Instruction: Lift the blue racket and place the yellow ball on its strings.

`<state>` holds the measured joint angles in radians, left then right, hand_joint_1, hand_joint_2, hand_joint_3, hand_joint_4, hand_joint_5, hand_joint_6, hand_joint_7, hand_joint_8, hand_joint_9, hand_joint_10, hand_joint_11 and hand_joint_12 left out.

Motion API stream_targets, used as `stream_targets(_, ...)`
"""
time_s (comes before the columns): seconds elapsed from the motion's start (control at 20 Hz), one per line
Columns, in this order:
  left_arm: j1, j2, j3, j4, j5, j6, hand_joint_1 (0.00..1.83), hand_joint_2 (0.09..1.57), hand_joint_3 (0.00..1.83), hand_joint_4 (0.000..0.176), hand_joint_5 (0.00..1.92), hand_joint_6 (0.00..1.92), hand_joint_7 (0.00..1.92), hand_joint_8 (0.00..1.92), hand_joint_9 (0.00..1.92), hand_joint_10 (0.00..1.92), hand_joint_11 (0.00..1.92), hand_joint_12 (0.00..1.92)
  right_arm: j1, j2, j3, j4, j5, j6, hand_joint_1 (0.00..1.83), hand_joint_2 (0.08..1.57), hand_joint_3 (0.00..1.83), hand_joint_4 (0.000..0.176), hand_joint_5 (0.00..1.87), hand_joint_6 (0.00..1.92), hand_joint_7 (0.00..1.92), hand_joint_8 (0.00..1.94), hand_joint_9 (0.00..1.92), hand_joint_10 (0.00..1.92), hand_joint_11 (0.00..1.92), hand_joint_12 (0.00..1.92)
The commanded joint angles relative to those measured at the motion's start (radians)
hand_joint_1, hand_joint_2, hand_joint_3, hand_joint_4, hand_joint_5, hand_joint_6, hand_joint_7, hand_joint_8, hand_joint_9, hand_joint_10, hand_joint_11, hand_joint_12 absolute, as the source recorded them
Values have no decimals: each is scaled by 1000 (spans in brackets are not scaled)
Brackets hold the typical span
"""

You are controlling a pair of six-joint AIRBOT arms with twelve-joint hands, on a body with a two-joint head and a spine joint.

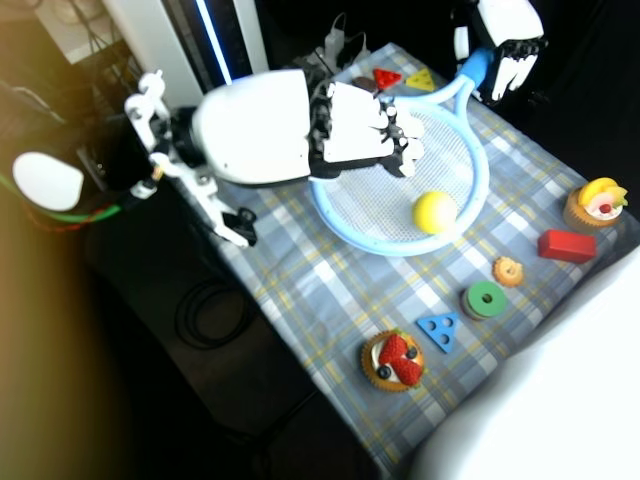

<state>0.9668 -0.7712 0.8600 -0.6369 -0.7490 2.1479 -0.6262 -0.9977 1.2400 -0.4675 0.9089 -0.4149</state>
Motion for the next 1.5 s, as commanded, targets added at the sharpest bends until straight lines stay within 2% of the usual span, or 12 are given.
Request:
stream_targets(0.0, -13, -4, 5, 18, -107, -5, 1689, 1186, 0, 97, 806, 1921, 1278, 1921, 1546, 1921, 1130, 1767, 7, 1, -1, 47, 109, -2, 1328, 1245, 9, 0, 582, 2, 513, 3, 464, 0, 43, 928)
stream_targets(0.3, -16, -26, 31, 5, -62, -4, 1552, 1231, 4, 137, 663, 1921, 1286, 1921, 1547, 1921, 1361, 1907, 0, 1, 0, 58, 109, -5, 1264, 1266, 5, 0, 606, 1, 544, 5, 490, 6, 85, 903)
stream_targets(0.6, -27, -78, 85, -56, -2, 27, 1486, 1238, 1, 116, 688, 1921, 1096, 1921, 1380, 1921, 1318, 1921, -9, 1, 1, 61, 109, -5, 1255, 1275, 3, 0, 613, 2, 561, 4, 530, 11, 131, 912)
stream_targets(0.65, -27, -83, 89, -65, 7, 36, 1466, 1248, 3, 111, 697, 1921, 1040, 1921, 1309, 1921, 1225, 1921, -9, 1, 1, 61, 109, -5, 1252, 1272, 1, 0, 617, 3, 564, 5, 537, 13, 138, 916)
stream_targets(0.75, -27, -92, 101, -83, 29, 36, 1513, 1281, 5, 0, 728, 1921, 1098, 1921, 1353, 1921, 1033, 1884, -13, 1, 1, 62, 109, -5, 1262, 1265, 0, 0, 626, 1, 578, 3, 548, 7, 126, 959)
stream_targets(0.9, -27, -102, 115, -105, 38, 36, 1361, 1193, 0, 28, 959, 1921, 1120, 1921, 1282, 1921, 1309, 1921, -20, 1, 1, 68, 109, -5, 1277, 1267, 0, 0, 625, 0, 584, 4, 554, 7, 124, 963)
stream_targets(1.05, -27, -103, 123, -123, 38, 36, 1344, 1178, 4, 0, 772, 1921, 727, 1921, 857, 1921, 880, 1921, -28, 2, 1, 77, 111, -5, 1304, 1264, 0, 0, 629, 0, 574, 0, 536, 1, 96, 992)
stream_targets(1.15, -26, -103, 127, -136, 33, 36, 1173, 1178, 0, 0, 814, 1313, 444, 1883, 423, 1921, 378, 1908, -36, 3, 1, 83, 112, -5, 1303, 1262, 0, 0, 636, 0, 579, 1, 537, 1, 78, 1027)
stream_targets(1.25, -20, -102, 117, -143, 11, 36, 1111, 1184, 0, 0, 830, 1208, 321, 1385, 291, 1564, 201, 1628, -47, 4, 0, 93, 117, -5, 1314, 1260, 0, 0, 635, 0, 584, 2, 531, 0, 71, 1030)
stream_targets(1.3, -18, -97, 108, -142, 0, 36, 1059, 1136, 0, 0, 573, 715, 246, 1054, 215, 1311, 87, 1510, -54, 5, 0, 99, 121, -5, 1312, 1258, 0, 0, 633, 0, 585, 2, 531, 0, 71, 1029)
stream_targets(1.35, -17, -92, 98, -134, -11, 36, 1029, 993, 0, 132, 378, 240, 239, 405, 169, 624, 17, 1072, -60, 6, 0, 108, 126, -5, 1304, 1256, 0, 0, 634, 0, 590, 3, 529, 0, 59, 1019)
stream_targets(1.45, -13, -73, 70, -115, -40, 36, 970, 913, 0, 174, 202, 12, 205, 26, 190, 87, 0, 591, -71, 10, -1, 122, 135, -5, 1302, 1256, 0, 0, 635, 1, 598, 5, 533, 2, 63, 1014)
